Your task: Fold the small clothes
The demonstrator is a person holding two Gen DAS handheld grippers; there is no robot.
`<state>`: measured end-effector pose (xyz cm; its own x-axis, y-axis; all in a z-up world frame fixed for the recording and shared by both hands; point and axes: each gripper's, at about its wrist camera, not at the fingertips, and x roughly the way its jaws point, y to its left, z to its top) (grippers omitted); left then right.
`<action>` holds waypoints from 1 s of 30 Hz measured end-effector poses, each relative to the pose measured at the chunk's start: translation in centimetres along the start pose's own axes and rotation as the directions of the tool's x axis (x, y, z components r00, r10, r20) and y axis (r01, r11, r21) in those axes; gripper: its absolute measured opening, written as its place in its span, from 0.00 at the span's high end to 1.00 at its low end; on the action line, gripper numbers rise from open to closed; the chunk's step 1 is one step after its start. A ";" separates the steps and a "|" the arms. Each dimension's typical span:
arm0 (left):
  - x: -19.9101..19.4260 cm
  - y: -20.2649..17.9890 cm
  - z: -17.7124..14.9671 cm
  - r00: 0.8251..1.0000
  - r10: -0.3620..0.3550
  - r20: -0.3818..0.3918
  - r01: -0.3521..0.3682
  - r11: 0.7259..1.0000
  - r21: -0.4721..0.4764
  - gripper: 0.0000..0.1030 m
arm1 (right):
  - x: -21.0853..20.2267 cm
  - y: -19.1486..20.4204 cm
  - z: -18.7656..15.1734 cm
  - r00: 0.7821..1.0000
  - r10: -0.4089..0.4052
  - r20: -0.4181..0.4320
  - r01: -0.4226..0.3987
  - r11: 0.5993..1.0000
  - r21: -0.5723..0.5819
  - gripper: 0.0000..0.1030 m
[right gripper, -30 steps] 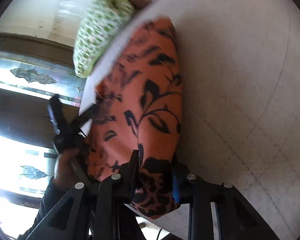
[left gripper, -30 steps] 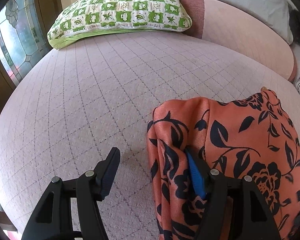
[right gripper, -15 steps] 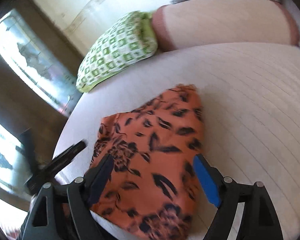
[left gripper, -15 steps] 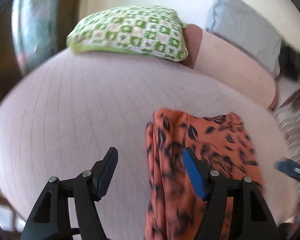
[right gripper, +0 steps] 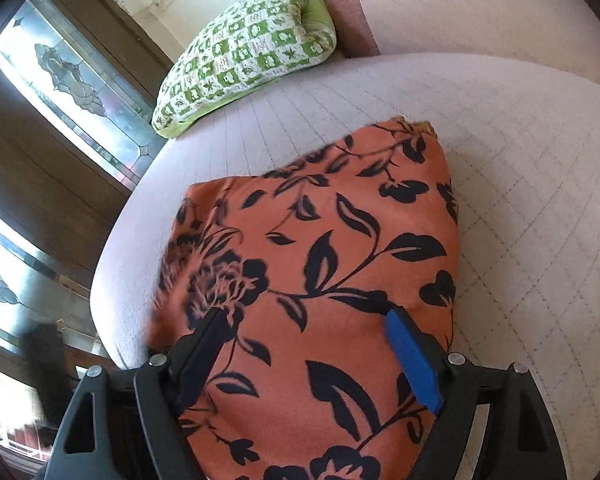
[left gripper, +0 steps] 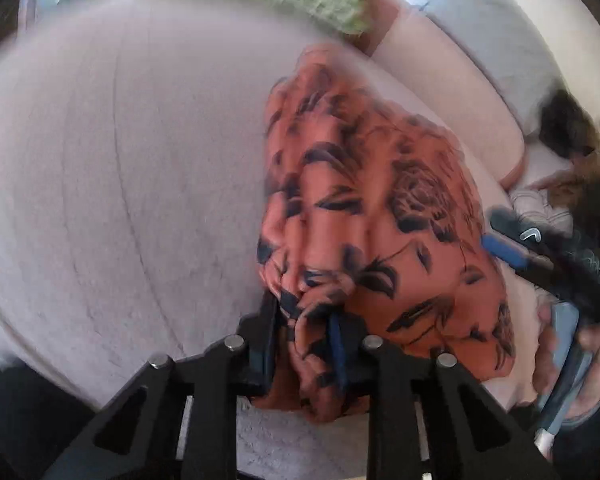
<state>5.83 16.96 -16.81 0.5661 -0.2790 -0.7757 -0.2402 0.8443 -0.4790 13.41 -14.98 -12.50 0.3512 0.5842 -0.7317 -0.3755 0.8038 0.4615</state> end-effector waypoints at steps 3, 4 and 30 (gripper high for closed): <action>-2.0 -1.9 1.1 1.000 0.001 -0.014 -0.001 1.000 0.022 0.70 | -0.7 0.3 -0.2 1.000 -0.010 -0.001 0.010 1.000 -0.021 0.17; -2.7 -2.5 1.6 1.000 0.003 0.004 -0.004 0.999 0.047 0.66 | -1.0 0.3 -0.1 1.000 -0.008 -0.006 0.008 1.000 -0.024 0.17; 4.3 -3.3 5.4 0.999 0.020 0.029 -0.025 0.986 0.166 0.28 | -3.4 -7.7 -0.1 0.998 0.051 0.023 -0.055 0.971 0.232 0.17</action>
<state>13.33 15.48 -16.31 0.5840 -0.2485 -0.7728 -0.1194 0.9153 -0.3846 15.03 -23.17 -13.64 0.3517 0.6267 -0.6954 -0.1845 0.7747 0.6048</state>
